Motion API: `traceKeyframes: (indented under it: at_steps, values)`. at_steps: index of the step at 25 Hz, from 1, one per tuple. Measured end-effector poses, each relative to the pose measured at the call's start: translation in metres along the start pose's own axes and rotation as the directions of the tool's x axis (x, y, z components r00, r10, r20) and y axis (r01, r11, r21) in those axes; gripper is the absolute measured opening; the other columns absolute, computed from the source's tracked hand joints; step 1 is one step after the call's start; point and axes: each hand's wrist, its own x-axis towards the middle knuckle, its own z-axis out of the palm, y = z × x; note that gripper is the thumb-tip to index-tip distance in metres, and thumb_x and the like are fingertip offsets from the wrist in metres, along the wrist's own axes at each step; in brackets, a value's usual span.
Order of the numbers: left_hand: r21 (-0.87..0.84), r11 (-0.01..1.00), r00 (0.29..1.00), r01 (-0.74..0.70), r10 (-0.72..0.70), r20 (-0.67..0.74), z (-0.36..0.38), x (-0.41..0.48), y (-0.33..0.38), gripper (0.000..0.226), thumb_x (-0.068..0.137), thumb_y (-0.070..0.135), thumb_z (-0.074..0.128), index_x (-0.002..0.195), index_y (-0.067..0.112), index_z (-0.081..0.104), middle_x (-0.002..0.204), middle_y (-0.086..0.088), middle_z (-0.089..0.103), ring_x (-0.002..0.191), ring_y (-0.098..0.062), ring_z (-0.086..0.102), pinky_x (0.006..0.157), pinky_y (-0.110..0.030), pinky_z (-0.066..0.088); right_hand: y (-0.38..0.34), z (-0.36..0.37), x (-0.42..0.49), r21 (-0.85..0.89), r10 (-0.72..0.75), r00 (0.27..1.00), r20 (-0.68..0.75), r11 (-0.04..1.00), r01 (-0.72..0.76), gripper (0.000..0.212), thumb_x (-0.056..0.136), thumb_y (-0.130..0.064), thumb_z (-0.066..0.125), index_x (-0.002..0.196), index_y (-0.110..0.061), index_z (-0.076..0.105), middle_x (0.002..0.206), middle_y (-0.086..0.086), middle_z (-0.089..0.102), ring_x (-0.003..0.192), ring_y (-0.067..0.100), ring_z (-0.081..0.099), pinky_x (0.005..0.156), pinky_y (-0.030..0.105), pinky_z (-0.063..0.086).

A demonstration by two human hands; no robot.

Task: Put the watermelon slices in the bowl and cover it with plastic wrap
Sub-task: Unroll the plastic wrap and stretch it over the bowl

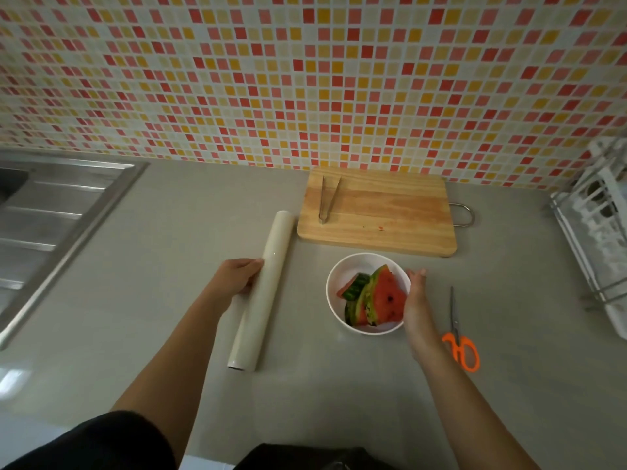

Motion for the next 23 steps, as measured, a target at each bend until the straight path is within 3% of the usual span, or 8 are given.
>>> traceKeyframes:
  at_steps: [2, 7, 10, 13, 14, 16, 19, 23]
  values:
    - [0.059, 0.998, 0.999, -0.01, 0.008, 0.034, 0.002, -0.001, 0.004, 0.027, 0.092, 0.026, 0.06, 0.107, 0.006, 0.071, 0.088, -0.012, 0.064, 0.08, -0.022, 0.056, 0.076, -0.033, 0.045, 0.001, 0.0, 0.0, 0.013, 0.009, 1.0, -0.002, 1.0, -0.009, 0.058, 0.093, -0.059, 0.009, 0.114, -0.029, 0.054, 0.105, 0.0, 0.061, 0.086, 0.007, 0.057, 0.073, 0.024, 0.042]
    - [0.13, 0.99, 0.989, 0.062, -0.078, 0.125, 0.007, -0.002, 0.016, 0.029, 0.093, 0.033, 0.057, 0.093, 0.005, 0.065, 0.08, -0.008, 0.05, 0.073, -0.019, 0.047, 0.07, -0.027, 0.043, -0.001, 0.002, -0.003, 0.004, 0.012, 1.0, -0.008, 1.0, -0.012, 0.049, 0.093, -0.059, 0.008, 0.098, -0.037, 0.052, 0.095, -0.006, 0.06, 0.081, -0.003, 0.053, 0.069, 0.02, 0.039]
    - [0.104, 0.987, 0.982, 0.121, -0.134, 0.136, 0.009, -0.003, 0.019, 0.028, 0.094, 0.032, 0.054, 0.1, 0.006, 0.061, 0.095, -0.012, 0.055, 0.087, -0.023, 0.053, 0.074, -0.029, 0.046, -0.001, 0.001, -0.002, 0.006, 0.031, 0.999, -0.003, 0.999, -0.031, 0.057, 0.091, -0.061, 0.007, 0.116, -0.032, 0.049, 0.093, -0.009, 0.059, 0.08, -0.003, 0.052, 0.069, 0.018, 0.04]
    - [0.138, 0.984, 0.983, 0.109, -0.128, 0.134, 0.014, -0.004, 0.023, 0.028, 0.093, 0.035, 0.055, 0.098, 0.008, 0.06, 0.098, -0.008, 0.06, 0.085, -0.02, 0.058, 0.076, -0.031, 0.047, 0.0, -0.003, 0.001, -0.015, 0.022, 0.999, -0.042, 1.0, -0.023, 0.068, 0.091, -0.063, 0.008, 0.136, -0.023, 0.039, 0.129, 0.0, 0.054, 0.112, 0.013, 0.053, 0.095, 0.025, 0.034]
    - [0.152, 0.983, 0.985, 0.098, -0.117, 0.124, 0.016, -0.004, 0.025, 0.026, 0.092, 0.035, 0.057, 0.094, 0.009, 0.06, 0.095, -0.006, 0.06, 0.082, -0.018, 0.058, 0.075, -0.032, 0.047, -0.001, -0.004, 0.001, -0.025, -0.002, 0.997, -0.073, 1.0, 0.0, 0.069, 0.091, -0.062, 0.008, 0.143, -0.021, 0.03, 0.144, 0.003, 0.04, 0.129, 0.017, 0.041, 0.103, 0.027, 0.025]
    - [0.179, 0.981, 0.99, 0.078, -0.097, 0.1, 0.019, -0.005, 0.027, 0.024, 0.091, 0.033, 0.059, 0.091, 0.01, 0.057, 0.093, -0.005, 0.059, 0.083, -0.018, 0.058, 0.076, -0.033, 0.048, -0.003, -0.007, -0.001, -0.035, -0.08, 0.987, -0.138, 0.996, 0.076, 0.068, 0.093, -0.059, 0.01, 0.147, -0.018, 0.019, 0.155, 0.003, 0.021, 0.141, 0.017, 0.02, 0.11, 0.029, 0.015]
    - [0.156, 0.985, 0.991, 0.073, -0.09, 0.102, 0.016, -0.009, 0.029, 0.029, 0.091, 0.031, 0.06, 0.105, 0.006, 0.053, 0.099, -0.007, 0.058, 0.086, -0.019, 0.058, 0.074, -0.033, 0.049, -0.014, -0.012, -0.006, -0.063, -0.217, 0.944, -0.247, 0.976, 0.208, 0.062, 0.096, -0.052, 0.016, 0.146, -0.016, 0.023, 0.154, 0.003, 0.024, 0.14, 0.015, 0.021, 0.104, 0.023, 0.015]
    - [-0.037, 0.999, 0.981, 0.004, 0.003, 0.195, 0.006, -0.021, 0.048, 0.03, 0.093, 0.028, 0.059, 0.099, -0.001, 0.066, 0.097, -0.007, 0.07, 0.093, -0.022, 0.065, 0.075, -0.03, 0.054, -0.034, -0.022, -0.014, -0.168, -0.422, 0.881, -0.211, 0.904, 0.393, 0.05, 0.095, -0.047, 0.03, 0.139, -0.024, 0.036, 0.142, -0.008, 0.038, 0.128, 0.004, 0.035, 0.1, 0.022, 0.024]
